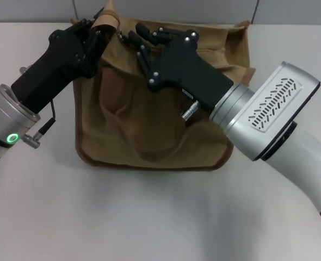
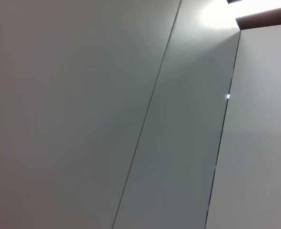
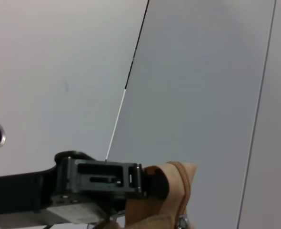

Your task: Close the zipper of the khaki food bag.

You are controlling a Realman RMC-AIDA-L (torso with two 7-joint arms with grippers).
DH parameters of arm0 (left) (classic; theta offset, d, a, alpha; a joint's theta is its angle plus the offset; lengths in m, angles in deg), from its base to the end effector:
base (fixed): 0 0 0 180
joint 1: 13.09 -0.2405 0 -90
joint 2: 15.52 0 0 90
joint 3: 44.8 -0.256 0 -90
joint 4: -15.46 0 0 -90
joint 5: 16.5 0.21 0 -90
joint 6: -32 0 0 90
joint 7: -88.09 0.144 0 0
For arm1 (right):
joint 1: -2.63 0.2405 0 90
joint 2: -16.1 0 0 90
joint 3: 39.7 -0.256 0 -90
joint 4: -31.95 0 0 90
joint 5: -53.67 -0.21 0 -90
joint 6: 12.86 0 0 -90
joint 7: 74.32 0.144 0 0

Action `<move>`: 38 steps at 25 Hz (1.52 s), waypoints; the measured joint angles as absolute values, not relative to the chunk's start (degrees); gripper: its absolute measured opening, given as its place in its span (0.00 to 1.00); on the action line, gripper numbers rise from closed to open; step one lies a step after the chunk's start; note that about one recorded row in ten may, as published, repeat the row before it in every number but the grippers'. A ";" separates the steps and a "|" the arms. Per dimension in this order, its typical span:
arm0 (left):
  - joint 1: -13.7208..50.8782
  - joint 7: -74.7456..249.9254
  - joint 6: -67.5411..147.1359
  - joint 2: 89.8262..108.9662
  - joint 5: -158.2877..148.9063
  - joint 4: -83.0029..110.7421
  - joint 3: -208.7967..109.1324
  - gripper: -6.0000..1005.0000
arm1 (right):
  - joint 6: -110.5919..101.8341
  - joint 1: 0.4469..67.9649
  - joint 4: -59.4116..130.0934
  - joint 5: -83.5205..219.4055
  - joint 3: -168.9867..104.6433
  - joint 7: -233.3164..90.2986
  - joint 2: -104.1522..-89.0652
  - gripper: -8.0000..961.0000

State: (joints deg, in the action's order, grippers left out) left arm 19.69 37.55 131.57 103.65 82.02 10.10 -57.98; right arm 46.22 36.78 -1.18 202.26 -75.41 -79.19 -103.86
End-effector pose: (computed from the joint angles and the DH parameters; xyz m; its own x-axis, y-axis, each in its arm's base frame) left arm -0.2372 0.3144 -0.0065 0.3200 -0.0001 0.9474 0.5643 -0.8033 -0.1907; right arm 0.1374 0.3281 -0.1161 0.7009 0.3300 -0.6323 -0.2519 -0.7148 -0.6524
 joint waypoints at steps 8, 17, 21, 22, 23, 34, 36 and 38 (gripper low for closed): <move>19.66 37.55 131.58 103.66 82.03 10.10 -57.99 0.05 | 46.19 36.47 -1.09 202.45 -74.55 -81.70 -103.86 0.17; 19.79 37.55 131.58 103.66 82.02 10.18 -57.98 0.05 | 45.88 37.36 -0.99 202.38 -74.49 -81.83 -103.86 0.31; 19.86 37.55 131.53 103.66 82.02 10.19 -57.98 0.05 | 44.22 38.61 -1.00 202.16 -74.58 -81.79 -103.86 0.32; 19.86 37.55 131.51 103.66 82.02 10.19 -57.98 0.05 | 43.67 38.88 -1.01 202.15 -74.57 -81.66 -103.86 0.32; 19.87 37.55 131.49 103.66 82.02 10.19 -57.98 0.05 | 43.08 39.13 -1.02 202.14 -74.56 -81.57 -103.86 0.32; 19.87 37.58 131.11 103.66 82.00 10.19 -57.98 0.05 | 43.68 38.22 -1.05 202.14 -74.40 -81.77 -103.87 0.25; 19.87 37.59 131.03 103.66 82.00 10.19 -57.98 0.05 | 43.75 38.22 -1.02 202.19 -74.36 -81.78 -103.87 0.19; 19.87 37.60 130.85 103.66 82.00 10.19 -57.98 0.05 | 43.81 38.22 -1.01 202.32 -74.37 -81.79 -103.86 0.14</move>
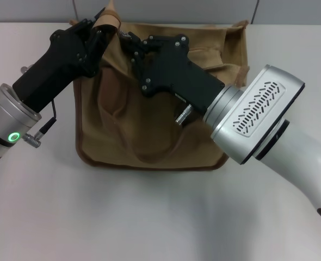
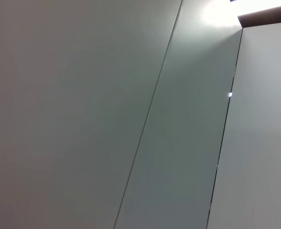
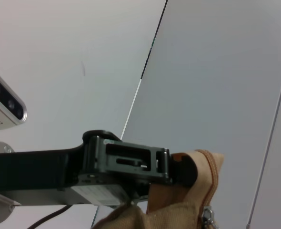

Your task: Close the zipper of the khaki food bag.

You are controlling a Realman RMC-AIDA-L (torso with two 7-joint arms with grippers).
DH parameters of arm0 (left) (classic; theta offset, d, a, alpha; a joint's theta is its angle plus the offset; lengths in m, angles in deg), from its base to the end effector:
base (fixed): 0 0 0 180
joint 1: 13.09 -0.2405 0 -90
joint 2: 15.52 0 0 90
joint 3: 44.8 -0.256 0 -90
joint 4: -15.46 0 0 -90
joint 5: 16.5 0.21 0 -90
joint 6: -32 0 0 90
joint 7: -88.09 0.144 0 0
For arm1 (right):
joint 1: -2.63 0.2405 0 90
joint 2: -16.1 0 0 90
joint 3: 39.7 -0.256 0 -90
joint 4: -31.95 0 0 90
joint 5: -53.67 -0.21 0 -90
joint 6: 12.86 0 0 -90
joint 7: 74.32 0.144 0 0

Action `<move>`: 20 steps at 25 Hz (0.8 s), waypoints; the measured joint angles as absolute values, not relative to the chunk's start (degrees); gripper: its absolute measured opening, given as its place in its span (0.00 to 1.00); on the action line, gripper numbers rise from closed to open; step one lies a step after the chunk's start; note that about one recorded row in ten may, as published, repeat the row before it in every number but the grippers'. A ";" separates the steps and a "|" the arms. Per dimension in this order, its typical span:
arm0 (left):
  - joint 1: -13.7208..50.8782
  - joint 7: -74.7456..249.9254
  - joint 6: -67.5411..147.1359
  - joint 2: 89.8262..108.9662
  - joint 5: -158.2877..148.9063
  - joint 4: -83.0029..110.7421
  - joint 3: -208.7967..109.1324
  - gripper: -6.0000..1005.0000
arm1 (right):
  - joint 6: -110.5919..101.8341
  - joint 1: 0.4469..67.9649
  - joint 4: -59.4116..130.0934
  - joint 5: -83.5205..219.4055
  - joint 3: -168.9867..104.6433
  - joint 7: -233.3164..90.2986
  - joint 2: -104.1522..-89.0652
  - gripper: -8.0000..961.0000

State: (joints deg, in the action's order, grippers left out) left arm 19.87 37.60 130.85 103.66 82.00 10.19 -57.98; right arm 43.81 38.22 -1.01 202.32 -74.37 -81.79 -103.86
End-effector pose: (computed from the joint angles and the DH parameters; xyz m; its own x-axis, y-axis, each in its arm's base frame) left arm -0.2373 0.3162 -0.0076 0.3251 0.0039 0.9457 0.5695 -0.7992 -0.1925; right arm 0.1344 0.3299 -0.1232 0.7343 0.3536 -0.5794 -0.1844 -0.7176 -0.6716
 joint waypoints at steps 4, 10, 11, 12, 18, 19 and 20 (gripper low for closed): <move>19.87 37.61 130.47 103.66 82.00 10.19 -57.98 0.05 | 44.19 38.22 -1.00 202.37 -74.30 -81.81 -103.86 0.05; 19.51 37.71 130.23 103.55 81.88 10.19 -56.54 0.05 | 44.43 37.95 -0.28 202.42 -74.53 -81.92 -103.87 0.03; 19.41 37.71 130.27 103.51 81.88 10.18 -56.17 0.05 | 44.48 37.92 -0.05 202.41 -74.55 -81.92 -103.87 0.03; 19.25 37.71 130.37 103.45 81.88 10.14 -55.60 0.05 | 44.50 37.90 0.20 202.37 -74.55 -81.93 -103.87 0.03; 18.42 37.42 130.71 103.27 81.88 9.72 -54.09 0.05 | 44.61 37.86 1.12 202.23 -74.58 -81.95 -103.87 0.03; 18.37 37.38 130.70 103.25 81.88 9.68 -54.08 0.05 | 44.62 37.84 1.18 202.21 -74.59 -81.95 -103.87 0.03; 18.38 37.35 130.69 103.25 81.88 9.66 -54.07 0.05 | 44.61 37.80 1.23 202.21 -74.59 -81.95 -103.87 0.03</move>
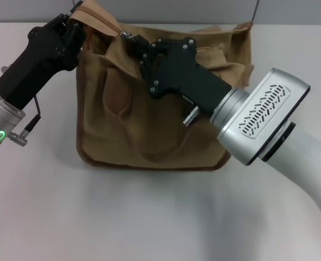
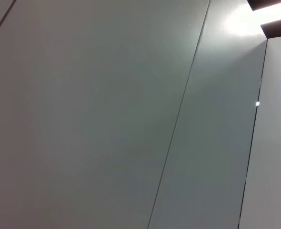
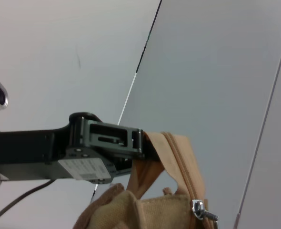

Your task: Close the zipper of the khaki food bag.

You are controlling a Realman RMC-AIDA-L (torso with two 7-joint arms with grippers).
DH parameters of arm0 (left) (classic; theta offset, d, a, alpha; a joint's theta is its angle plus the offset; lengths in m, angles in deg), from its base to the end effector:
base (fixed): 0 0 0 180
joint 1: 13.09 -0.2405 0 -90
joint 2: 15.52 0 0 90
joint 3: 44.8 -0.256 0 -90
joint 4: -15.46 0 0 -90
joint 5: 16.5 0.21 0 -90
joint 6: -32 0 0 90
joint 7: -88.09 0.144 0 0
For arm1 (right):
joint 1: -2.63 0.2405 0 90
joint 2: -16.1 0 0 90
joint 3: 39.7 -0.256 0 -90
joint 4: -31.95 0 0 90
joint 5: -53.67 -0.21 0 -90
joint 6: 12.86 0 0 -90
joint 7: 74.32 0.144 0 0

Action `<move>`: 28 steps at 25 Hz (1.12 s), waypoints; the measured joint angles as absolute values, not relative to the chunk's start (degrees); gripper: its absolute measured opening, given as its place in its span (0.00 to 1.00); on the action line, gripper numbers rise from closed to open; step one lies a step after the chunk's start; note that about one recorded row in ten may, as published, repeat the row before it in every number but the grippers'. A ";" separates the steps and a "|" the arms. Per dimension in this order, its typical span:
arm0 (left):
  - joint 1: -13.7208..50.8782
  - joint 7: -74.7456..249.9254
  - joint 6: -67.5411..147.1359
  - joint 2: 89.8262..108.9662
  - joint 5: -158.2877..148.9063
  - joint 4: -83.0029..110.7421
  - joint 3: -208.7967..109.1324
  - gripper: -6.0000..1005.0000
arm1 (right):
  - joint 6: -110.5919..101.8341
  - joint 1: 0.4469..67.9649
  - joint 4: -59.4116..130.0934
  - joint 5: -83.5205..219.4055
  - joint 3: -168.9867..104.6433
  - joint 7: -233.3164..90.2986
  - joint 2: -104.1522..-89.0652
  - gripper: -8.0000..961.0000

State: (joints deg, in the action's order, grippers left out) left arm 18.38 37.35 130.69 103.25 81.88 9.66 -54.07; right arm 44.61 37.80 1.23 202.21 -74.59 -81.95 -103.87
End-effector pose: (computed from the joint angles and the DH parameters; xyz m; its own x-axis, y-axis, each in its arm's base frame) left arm -0.2506 0.3160 0.0049 0.3060 -0.0316 0.9515 0.6217 -0.7502 -0.2249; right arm 0.1470 0.3322 -0.1206 0.7533 0.3489 -0.5576 -0.1848 -0.7014 -0.6884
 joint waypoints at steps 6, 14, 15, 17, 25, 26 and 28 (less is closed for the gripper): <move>18.72 37.55 130.39 103.25 81.80 9.77 -54.02 0.05 | 45.10 37.70 1.11 202.23 -74.60 -81.97 -103.86 0.03; 18.88 37.71 130.34 103.38 81.76 9.88 -54.02 0.05 | 49.05 37.10 0.87 202.40 -74.51 -81.97 -103.85 0.03; 18.88 37.71 130.34 103.38 81.76 9.89 -54.02 0.05 | 49.05 37.12 0.83 202.40 -74.54 -81.97 -103.86 0.03; 18.88 37.71 130.34 103.39 81.76 9.96 -54.02 0.05 | 48.81 37.44 0.79 202.41 -74.57 -81.85 -103.86 0.05; 18.77 37.73 130.25 103.39 81.77 10.07 -54.11 0.04 | 48.34 38.11 0.36 202.45 -74.18 -81.65 -103.86 0.08; 18.73 37.73 130.25 103.39 81.77 10.09 -54.11 0.04 | 48.34 38.11 0.30 202.46 -74.14 -81.65 -103.86 0.08; 18.66 37.73 130.25 103.39 81.78 10.10 -54.07 0.04 | 48.34 38.13 0.14 202.47 -74.03 -81.69 -103.86 0.08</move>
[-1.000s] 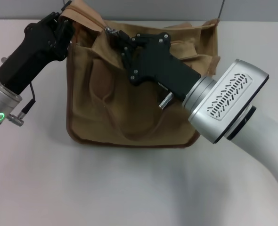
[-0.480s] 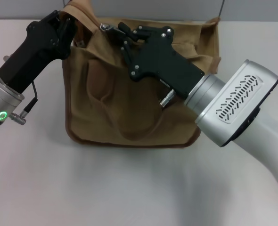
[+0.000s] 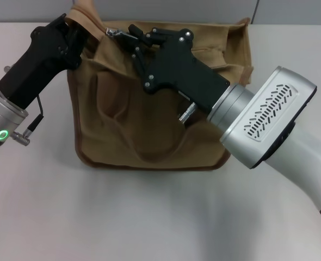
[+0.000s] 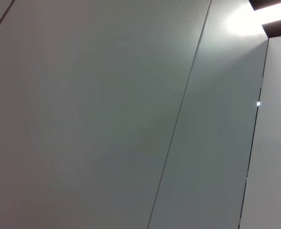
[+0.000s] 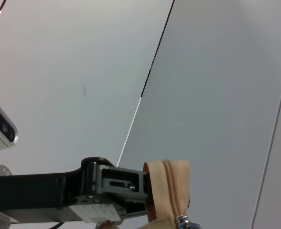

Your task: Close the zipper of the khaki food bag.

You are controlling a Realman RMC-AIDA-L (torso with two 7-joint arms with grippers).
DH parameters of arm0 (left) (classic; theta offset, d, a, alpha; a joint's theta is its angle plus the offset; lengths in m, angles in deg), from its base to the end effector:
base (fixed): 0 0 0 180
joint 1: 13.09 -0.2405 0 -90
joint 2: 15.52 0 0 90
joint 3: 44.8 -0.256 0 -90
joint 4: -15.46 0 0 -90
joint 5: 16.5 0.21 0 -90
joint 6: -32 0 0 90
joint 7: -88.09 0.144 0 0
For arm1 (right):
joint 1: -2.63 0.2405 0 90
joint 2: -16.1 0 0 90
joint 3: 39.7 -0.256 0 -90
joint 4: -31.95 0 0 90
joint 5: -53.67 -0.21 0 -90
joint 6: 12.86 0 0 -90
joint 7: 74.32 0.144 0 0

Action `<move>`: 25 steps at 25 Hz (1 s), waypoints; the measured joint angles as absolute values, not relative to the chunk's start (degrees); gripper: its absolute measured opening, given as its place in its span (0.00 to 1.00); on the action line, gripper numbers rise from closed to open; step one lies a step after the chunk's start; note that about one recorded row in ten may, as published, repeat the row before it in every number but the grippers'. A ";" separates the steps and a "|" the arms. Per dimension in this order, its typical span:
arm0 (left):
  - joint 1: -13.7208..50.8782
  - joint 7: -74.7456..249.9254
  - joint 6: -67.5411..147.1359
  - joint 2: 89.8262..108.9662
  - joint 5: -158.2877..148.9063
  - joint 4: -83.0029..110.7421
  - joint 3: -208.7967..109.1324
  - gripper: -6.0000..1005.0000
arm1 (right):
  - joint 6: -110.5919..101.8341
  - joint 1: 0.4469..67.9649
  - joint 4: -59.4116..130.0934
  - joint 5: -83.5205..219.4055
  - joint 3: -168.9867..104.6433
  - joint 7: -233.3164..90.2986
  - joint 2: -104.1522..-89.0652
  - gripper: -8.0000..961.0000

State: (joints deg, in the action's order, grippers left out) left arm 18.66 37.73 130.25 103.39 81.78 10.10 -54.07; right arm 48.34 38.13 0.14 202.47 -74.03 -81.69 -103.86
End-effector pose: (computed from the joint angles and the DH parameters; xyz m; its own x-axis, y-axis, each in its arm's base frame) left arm -0.2489 0.3171 0.0024 0.3049 -0.0301 0.9519 0.6237 -0.7490 -0.2235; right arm 0.1330 0.3267 -0.1165 0.6960 0.3943 -0.6001 -0.1827 -0.7109 -0.6791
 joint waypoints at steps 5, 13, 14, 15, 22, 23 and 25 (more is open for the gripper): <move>18.55 37.73 130.25 103.39 81.83 10.10 -54.14 0.04 | 48.47 38.13 0.02 202.54 -73.79 -81.79 -103.86 0.09; 18.46 37.73 130.26 103.40 81.85 10.10 -54.27 0.04 | 48.74 38.13 -0.12 203.41 -73.71 -81.82 -103.86 0.10; 18.46 37.73 130.26 103.40 81.84 10.10 -54.27 0.04 | 48.76 38.14 -0.13 203.43 -73.71 -81.83 -103.86 0.11; 18.46 37.73 130.26 103.39 81.85 10.10 -54.28 0.04 | 48.76 38.14 -0.13 203.45 -73.71 -81.83 -103.86 0.12; 18.46 37.73 130.26 103.40 81.85 10.10 -54.29 0.04 | 48.84 38.14 -0.50 203.51 -73.78 -81.87 -103.86 0.17; 18.46 37.73 130.25 103.39 81.84 10.10 -54.29 0.04 | 48.84 38.14 -0.50 203.52 -73.72 -81.89 -103.86 0.17; 18.46 37.73 130.19 103.39 81.84 10.10 -54.29 0.04 | 48.84 38.14 -0.50 203.55 -73.69 -81.92 -103.86 0.17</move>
State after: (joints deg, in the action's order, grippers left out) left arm 18.46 37.73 130.19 103.39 81.84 10.10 -54.29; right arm 48.84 38.14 -0.50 203.55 -73.69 -81.92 -103.86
